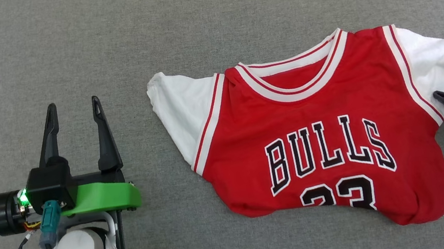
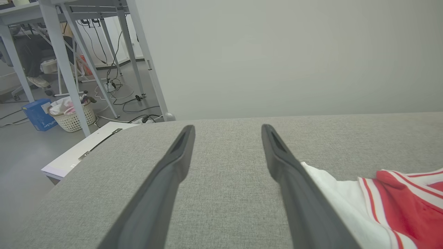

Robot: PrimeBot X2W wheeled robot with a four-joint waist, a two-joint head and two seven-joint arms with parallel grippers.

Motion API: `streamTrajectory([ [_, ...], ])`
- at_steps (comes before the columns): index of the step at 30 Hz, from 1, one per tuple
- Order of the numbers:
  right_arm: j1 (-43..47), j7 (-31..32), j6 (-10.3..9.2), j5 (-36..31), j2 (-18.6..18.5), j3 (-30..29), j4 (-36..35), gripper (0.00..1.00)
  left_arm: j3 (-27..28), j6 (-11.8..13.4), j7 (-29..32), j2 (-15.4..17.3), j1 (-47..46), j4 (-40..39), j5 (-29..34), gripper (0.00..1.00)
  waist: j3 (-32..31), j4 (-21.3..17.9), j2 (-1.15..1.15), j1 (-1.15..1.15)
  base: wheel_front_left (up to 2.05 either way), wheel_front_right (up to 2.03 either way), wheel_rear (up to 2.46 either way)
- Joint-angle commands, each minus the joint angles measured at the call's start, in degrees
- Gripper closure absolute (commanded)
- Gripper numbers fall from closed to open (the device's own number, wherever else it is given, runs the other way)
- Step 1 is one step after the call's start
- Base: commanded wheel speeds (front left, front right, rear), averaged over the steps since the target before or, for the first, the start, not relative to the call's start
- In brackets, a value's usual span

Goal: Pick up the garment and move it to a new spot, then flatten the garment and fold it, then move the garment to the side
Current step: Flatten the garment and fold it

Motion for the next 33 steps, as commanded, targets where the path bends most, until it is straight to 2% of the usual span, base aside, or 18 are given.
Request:
streamTrajectory([
  [1, 0.1, -1.6, 0.02, 0.6, 1.3, 2.0, 1.3, 0.24, 0.9, -0.8, -0.3, -0.8, 1.1, 0.3, 1.0, 0.0, 0.0, 0.0, 0.0, 0.0, 0.0, 0.0, 0.0],
  [2, -0.2, -3.1, 0.02, 0.2, 1.1, 2.4, 1.6, 0.65, 1.6, -1.2, -0.3, -1.2, 1.3, 0.5, 1.4, 0.0, -0.2, -0.2, 0.0, 0.0, 0.0, 0.0, 0.0],
  [3, -0.7, -5.0, 0.02, 0.1, 0.8, 2.7, 2.0, 1.0, 2.4, -1.7, -0.3, -1.5, 1.7, 0.8, 1.9, 0.0, -0.5, -0.5, 0.0, 0.0, 0.0, 0.0, 0.0],
  [11, -2.8, -15.0, 0.02, 1.7, -2.9, 0.5, 3.7, 1.0, 6.6, -5.2, -0.3, -4.2, 3.5, 2.5, 4.7, 0.0, -3.4, -2.1, 0.0, 0.0, 0.0, 0.0, 0.0],
  [18, 1.0, -17.4, 0.02, 4.6, -6.2, -2.5, 5.3, 1.0, 9.1, -7.6, -0.3, -6.4, 4.8, 3.5, 6.6, 0.0, -4.5, -2.8, 0.0, 0.0, 0.0, 0.0, 0.0],
  [22, 4.1, -17.9, 0.02, 5.9, -5.7, -3.8, 8.3, 1.0, 10.2, -9.0, -0.3, -7.4, 5.0, 4.0, 7.5, 0.0, -4.5, -2.7, 0.0, 0.0, 0.0, 0.0, 0.0],
  [30, 6.9, -20.2, 0.02, 7.1, -2.3, -4.7, 15.0, 1.0, 11.6, -11.3, -0.3, -9.0, 4.8, 6.0, 9.2, 0.0, -4.5, -2.1, 0.0, 0.0, 0.0, 0.0, 0.0],
  [31, 6.8, -20.9, 0.02, 7.2, -2.0, -4.9, 15.4, 0.83, 11.8, -11.6, -0.3, -9.1, 4.8, 6.3, 9.4, 0.0, -4.6, -2.1, 0.0, 0.0, 0.0, 0.0, 0.0],
  [32, 6.6, -22.1, 0.02, 7.0, -1.7, -5.2, 15.8, 0.09, 12.0, -11.8, -0.3, -9.2, 4.8, 6.7, 9.6, 0.0, -5.0, -2.2, 0.0, 0.0, 0.0, 0.0, 0.0],
  [33, 6.5, -23.2, 0.02, 6.7, -1.6, -5.5, 16.1, 0.0, 12.2, -12.1, -0.3, -9.2, 4.7, 6.9, 9.7, 0.0, -5.2, -2.2, 0.0, 0.0, 0.0, 0.0, 0.0],
])
